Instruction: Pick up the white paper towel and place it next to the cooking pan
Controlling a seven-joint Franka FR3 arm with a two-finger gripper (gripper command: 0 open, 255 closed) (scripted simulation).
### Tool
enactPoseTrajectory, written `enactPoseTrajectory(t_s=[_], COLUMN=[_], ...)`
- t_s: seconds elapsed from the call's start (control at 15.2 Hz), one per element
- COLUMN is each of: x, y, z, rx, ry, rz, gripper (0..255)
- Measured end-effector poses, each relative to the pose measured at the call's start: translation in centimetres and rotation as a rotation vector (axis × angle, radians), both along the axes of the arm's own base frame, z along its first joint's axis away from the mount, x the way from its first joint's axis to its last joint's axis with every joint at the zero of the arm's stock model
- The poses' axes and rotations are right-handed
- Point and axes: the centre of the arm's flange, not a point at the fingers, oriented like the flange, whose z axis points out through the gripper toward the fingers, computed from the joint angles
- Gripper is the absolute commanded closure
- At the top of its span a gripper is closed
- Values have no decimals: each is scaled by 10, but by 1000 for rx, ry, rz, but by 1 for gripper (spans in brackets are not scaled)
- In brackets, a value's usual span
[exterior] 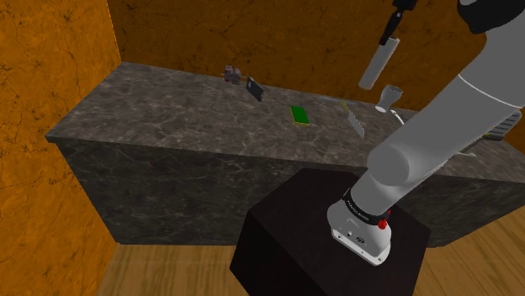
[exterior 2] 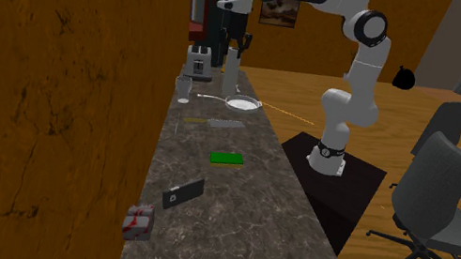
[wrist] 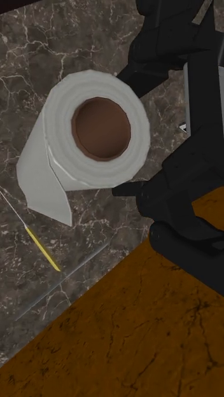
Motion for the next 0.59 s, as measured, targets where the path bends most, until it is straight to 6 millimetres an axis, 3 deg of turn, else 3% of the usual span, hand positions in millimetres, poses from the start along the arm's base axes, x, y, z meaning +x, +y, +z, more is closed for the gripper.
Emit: enactPoseTrajectory(t_s=[0.59], x=[-111], y=[-27], z=[40], rx=[0], ry=[0], rz=[-1], gripper=[255])
